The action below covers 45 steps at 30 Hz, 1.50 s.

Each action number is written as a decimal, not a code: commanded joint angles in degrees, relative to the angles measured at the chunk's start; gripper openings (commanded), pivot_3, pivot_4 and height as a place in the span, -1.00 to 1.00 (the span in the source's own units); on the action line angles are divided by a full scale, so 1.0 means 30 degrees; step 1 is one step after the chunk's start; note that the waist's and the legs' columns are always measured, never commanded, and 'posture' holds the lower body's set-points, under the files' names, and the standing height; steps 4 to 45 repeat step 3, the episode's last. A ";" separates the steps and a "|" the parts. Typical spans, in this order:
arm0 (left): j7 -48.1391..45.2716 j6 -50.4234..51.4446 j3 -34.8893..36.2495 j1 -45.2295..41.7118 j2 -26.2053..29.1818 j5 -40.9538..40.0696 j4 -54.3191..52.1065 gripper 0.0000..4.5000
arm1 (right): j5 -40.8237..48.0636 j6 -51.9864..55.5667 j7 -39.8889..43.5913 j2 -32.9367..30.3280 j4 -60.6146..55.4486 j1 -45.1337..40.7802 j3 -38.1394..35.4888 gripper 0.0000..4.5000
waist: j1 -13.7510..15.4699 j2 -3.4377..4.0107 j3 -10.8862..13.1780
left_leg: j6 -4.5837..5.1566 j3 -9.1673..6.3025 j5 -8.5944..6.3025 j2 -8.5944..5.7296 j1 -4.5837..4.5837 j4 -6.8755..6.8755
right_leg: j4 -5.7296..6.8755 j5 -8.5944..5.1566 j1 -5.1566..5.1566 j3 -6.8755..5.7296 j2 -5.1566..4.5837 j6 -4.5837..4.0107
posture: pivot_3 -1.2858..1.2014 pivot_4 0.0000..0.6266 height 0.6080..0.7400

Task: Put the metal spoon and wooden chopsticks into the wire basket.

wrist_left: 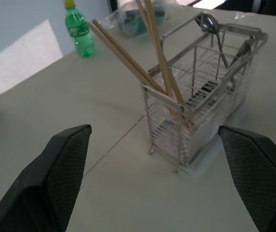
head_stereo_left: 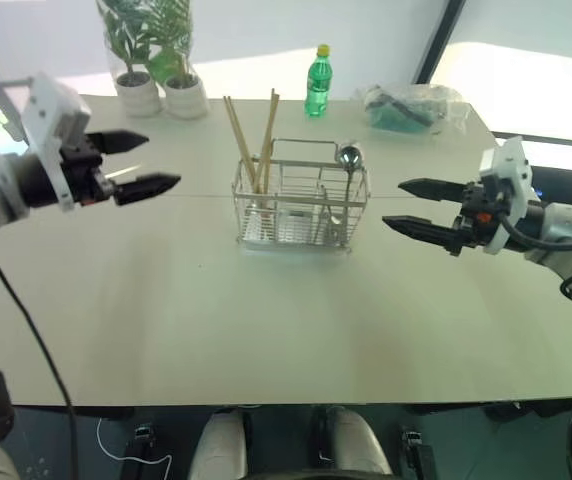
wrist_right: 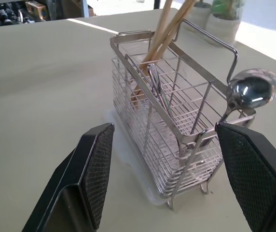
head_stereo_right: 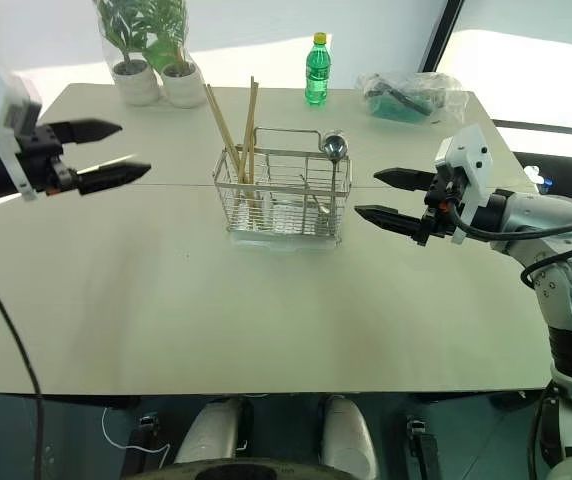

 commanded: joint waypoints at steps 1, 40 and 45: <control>0.0364 -0.0237 0.1351 0.0290 0.0527 -0.0118 -0.0992 0.98 | 0.0174 -0.0193 0.0129 0.0151 -0.0364 -0.0699 -0.0284 0.53 | -0.0021 0.0002 0.0001 | 0.0000 0.0004 0.0000 -0.0003 0.0000 0.0001 | 0.0000 0.0000 0.0009 0.0001 -0.0001 0.0000 | 0.03 -0.52 0.65; 0.0612 0.0517 0.1449 0.0563 0.0780 -0.0309 -0.1302 0.98 | 0.0481 0.0162 -0.0009 0.0385 -0.0814 -0.0767 -0.0286 0.53 | -0.0037 0.0005 0.0002 | 0.0000 0.0016 0.0000 -0.0002 0.0001 -0.0002 | 0.0006 0.0001 0.0007 0.0003 -0.0001 0.0002 | 0.03 -0.52 0.65; 0.0612 0.0517 0.1449 0.0563 0.0780 -0.0309 -0.1302 0.98 | 0.0481 0.0162 -0.0009 0.0385 -0.0814 -0.0767 -0.0286 0.53 | -0.0037 0.0005 0.0002 | 0.0000 0.0016 0.0000 -0.0002 0.0001 -0.0002 | 0.0006 0.0001 0.0007 0.0003 -0.0001 0.0002 | 0.03 -0.52 0.65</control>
